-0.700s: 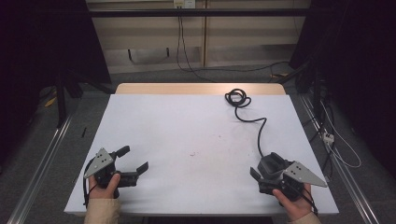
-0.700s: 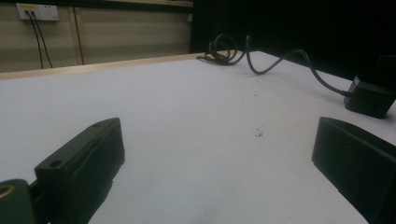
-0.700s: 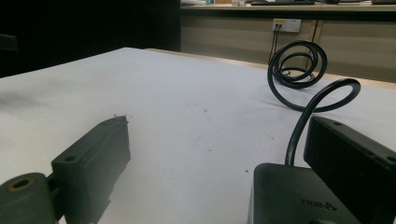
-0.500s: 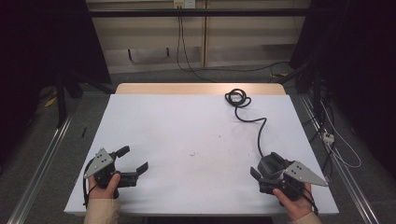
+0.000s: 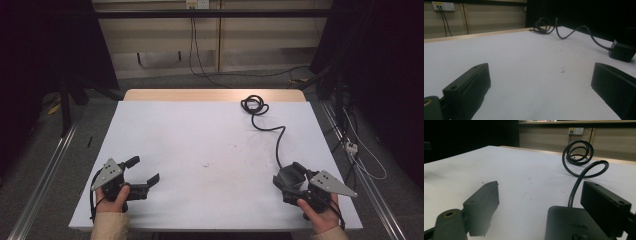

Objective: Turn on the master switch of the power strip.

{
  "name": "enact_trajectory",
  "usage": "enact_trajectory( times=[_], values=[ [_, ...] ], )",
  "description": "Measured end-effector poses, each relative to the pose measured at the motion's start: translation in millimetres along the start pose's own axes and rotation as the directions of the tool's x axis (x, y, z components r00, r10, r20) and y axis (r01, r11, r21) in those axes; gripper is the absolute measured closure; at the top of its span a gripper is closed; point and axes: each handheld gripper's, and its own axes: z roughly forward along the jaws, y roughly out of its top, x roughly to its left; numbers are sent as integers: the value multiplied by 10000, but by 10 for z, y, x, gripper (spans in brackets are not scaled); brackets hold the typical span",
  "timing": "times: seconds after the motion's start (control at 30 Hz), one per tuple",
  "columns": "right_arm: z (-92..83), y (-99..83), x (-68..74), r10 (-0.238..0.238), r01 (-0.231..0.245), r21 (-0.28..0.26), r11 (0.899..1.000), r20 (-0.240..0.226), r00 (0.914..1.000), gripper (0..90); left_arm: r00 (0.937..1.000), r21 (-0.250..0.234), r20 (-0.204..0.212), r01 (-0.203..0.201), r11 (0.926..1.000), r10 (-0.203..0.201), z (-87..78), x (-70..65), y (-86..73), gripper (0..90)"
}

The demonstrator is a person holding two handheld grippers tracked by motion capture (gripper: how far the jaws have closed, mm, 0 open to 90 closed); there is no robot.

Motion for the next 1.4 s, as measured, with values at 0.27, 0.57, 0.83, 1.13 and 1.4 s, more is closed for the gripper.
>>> enact_trajectory(
  times=[0.27,0.57,0.83,1.13,1.4],
  values=[
    [-7,10,-68,20,-20,161,9999,-23,10000,227,10000,18,-43,10,10000,-10,-7,2,-2,21],
    [-13,27,-104,-56,58,343,9994,-62,10000,316,10000,6,-73,15,10000,-15,-16,3,-3,21],
    [-37,41,-159,26,-24,483,9988,-30,10000,433,10000,14,-75,-8,10000,8,-7,-1,-2,21],
    [-67,50,-231,18,-25,663,9978,107,9999,555,10000,30,-26,-24,10000,24,5,0,-3,21],
    [-88,54,-284,2,-14,902,9959,135,9999,683,10000,13,-43,-1,10000,1,5,1,-3,21]
  ],
)
